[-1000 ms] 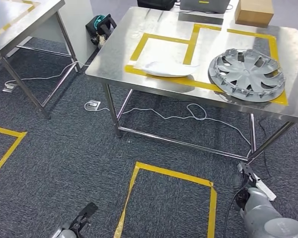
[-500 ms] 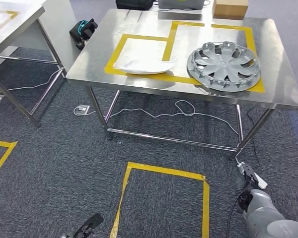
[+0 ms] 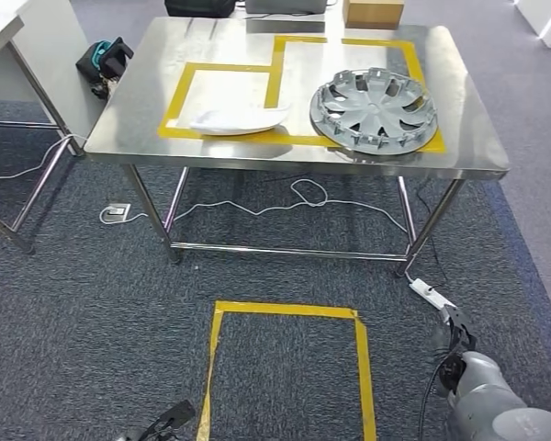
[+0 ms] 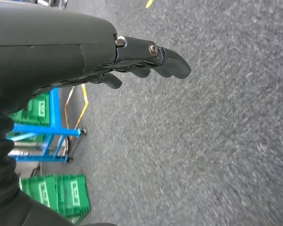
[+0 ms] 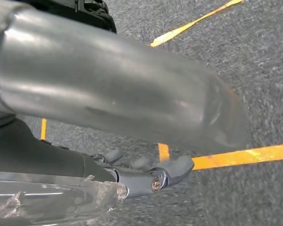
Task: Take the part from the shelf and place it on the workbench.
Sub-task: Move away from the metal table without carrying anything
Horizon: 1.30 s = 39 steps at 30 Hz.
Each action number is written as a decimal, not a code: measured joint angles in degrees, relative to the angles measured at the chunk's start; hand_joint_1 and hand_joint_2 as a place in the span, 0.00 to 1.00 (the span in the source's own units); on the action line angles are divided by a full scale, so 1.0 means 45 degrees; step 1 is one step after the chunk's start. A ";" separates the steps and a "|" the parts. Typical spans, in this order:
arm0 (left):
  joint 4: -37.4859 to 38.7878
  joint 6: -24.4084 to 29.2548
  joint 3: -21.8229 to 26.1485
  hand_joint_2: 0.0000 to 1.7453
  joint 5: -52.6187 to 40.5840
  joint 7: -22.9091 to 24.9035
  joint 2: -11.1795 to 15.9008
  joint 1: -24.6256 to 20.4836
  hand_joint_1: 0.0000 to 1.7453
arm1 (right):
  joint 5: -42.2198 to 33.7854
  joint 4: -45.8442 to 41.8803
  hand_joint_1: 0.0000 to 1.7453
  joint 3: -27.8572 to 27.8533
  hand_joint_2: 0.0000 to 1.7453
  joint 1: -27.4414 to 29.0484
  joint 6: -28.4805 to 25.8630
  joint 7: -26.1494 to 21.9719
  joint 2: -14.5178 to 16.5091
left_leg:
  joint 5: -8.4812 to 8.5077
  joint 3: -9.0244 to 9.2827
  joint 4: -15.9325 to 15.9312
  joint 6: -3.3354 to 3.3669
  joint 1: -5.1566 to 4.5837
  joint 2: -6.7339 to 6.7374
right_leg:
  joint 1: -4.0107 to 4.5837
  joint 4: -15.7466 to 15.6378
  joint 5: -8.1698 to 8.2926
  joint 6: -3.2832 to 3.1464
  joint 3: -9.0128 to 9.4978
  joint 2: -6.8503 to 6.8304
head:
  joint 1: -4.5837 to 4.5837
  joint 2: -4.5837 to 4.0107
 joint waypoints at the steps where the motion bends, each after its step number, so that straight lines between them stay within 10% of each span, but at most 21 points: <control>1: 0.0000 -0.0001 -0.0001 1.00 -0.0019 0.0000 -0.0005 -0.0004 0.00 | 0.0000 0.0000 0.00 -0.0001 0.00 -0.0004 0.0007 0.0001 -0.0010 | 0.0038 -0.0006 -0.0036 0.0075 0.0008 0.0136 | 0.0024 0.0511 -0.0315 0.0035 -0.0254 -0.0303 | 0.0027 0.0000; 5: 0.0011 -0.0035 -0.0005 1.00 -0.0065 0.0000 -0.0006 0.0073 0.00 | -0.0002 0.0003 0.00 -0.0004 0.00 0.0024 0.0052 0.0001 -0.0018 | 0.0042 -0.0038 -0.0024 0.0165 -0.0089 0.0663 | 0.0059 0.3427 -0.1622 0.0107 -0.1450 -0.1035 | 0.0070 0.0000; 11: 0.0015 -0.0155 -0.0061 1.00 -0.0295 0.0000 -0.0023 0.0041 0.00 | -0.0005 0.0002 0.00 -0.0005 0.00 -0.0011 0.0070 0.0015 -0.0027 | -0.0017 0.0013 0.0041 -0.0006 -0.0200 0.1324 | 0.0187 -0.0137 -0.0261 -0.0132 0.0723 -0.1789 | 0.0058 0.0000; 15: 0.0015 -0.0231 -0.0098 1.00 -0.0431 0.0000 -0.0024 0.0041 0.00 | -0.0075 0.0002 0.00 -0.0006 0.00 -0.0012 0.0019 0.0128 -0.0036 | -0.0173 -0.0050 0.0185 -0.0287 -0.0168 0.1318 | 0.0160 -0.0231 -0.0128 -0.0430 0.0637 -0.1399 | 0.0038 0.0000; 19: 0.0017 -0.0260 -0.0098 1.00 -0.0511 0.0000 -0.0022 0.0104 0.00 | -0.0198 0.0004 0.00 -0.0015 0.00 -0.0031 -0.0074 0.0197 -0.0036 | -0.1706 -0.1244 0.2962 -0.0534 -0.0059 0.0538 | 0.0052 -0.0276 -0.0023 -0.0576 0.0554 -0.0965 | -0.0031 0.0000; 21: 0.0022 -0.0266 -0.0098 1.00 -0.0554 0.0000 -0.0027 0.0138 0.00 | -0.0198 0.0004 0.00 -0.0022 0.00 0.0000 -0.0095 0.0220 -0.0036 | -0.1803 -0.1606 0.3755 -0.0556 -0.0032 0.0503 | 0.0042 -0.0271 0.0014 -0.0567 0.0512 -0.0697 | -0.0034 0.0000; 25: 0.0024 -0.0266 -0.0098 1.00 -0.0635 0.0000 -0.0029 0.0106 0.00 | -0.0202 0.0004 0.00 -0.0045 0.00 -0.0027 -0.0105 0.0242 -0.0036 | -0.0324 -0.0219 0.0926 -0.0508 0.0077 -0.0058 | 0.0000 -0.0228 0.0099 -0.0389 0.0443 -0.0138 | -0.0032 0.0000; 29: 0.0024 -0.0283 -0.0098 1.00 -0.0693 -0.0004 -0.0066 0.0075 0.00 | -0.0202 -0.0001 0.00 -0.0066 0.00 0.0007 -0.0141 0.0300 -0.0062 | -0.0167 0.0085 0.0123 -0.0238 0.0070 -0.0160 | -0.0055 -0.0324 0.0273 -0.0040 0.0237 0.0230 | -0.0034 0.0000; 33: 0.0024 -0.0259 -0.0098 1.00 -0.0712 -0.0075 -0.0093 0.0059 0.00 | -0.0215 -0.0001 0.00 -0.0121 1.00 0.0009 -0.0453 0.0467 -0.0090 | -0.0048 0.0059 0.0046 0.0099 0.0030 0.0174 | 0.0016 0.1495 -0.0771 0.0091 -0.0642 -0.0794 | 0.0092 0.0000; 35: 0.0024 -0.0210 -0.0098 1.00 -0.0743 -0.0137 -0.0103 0.0100 0.00 | -0.0146 -0.0001 0.00 -0.0135 1.00 0.0020 -0.0537 0.0610 -0.0091 | -0.0042 0.0033 0.0053 0.0174 -0.0014 0.0334 | 0.0022 0.3143 -0.1451 0.0153 -0.1333 -0.1019 | 0.0100 0.0000; 36: 0.0024 -0.0174 -0.0098 0.75 -0.0786 -0.0171 -0.0105 0.0108 0.00 | -0.0086 -0.0001 0.00 -0.0138 1.00 0.0052 -0.0540 0.0681 -0.0092 | -0.0043 0.0026 0.0060 0.0197 -0.0021 0.0393 | 0.0012 0.3438 -0.1494 0.0199 -0.1414 -0.1042 | 0.0104 0.0000; 39: 0.0024 0.0066 -0.0098 0.00 -0.0905 -0.0270 -0.0138 0.0081 0.00 | 0.0077 -0.0005 0.00 -0.0146 0.25 0.0085 -0.0619 0.0673 -0.0107 | -0.0074 0.0023 0.0129 0.0176 -0.0015 0.0472 | -0.0117 0.1432 -0.0579 0.0436 -0.0208 -0.1121 | 0.0105 0.0000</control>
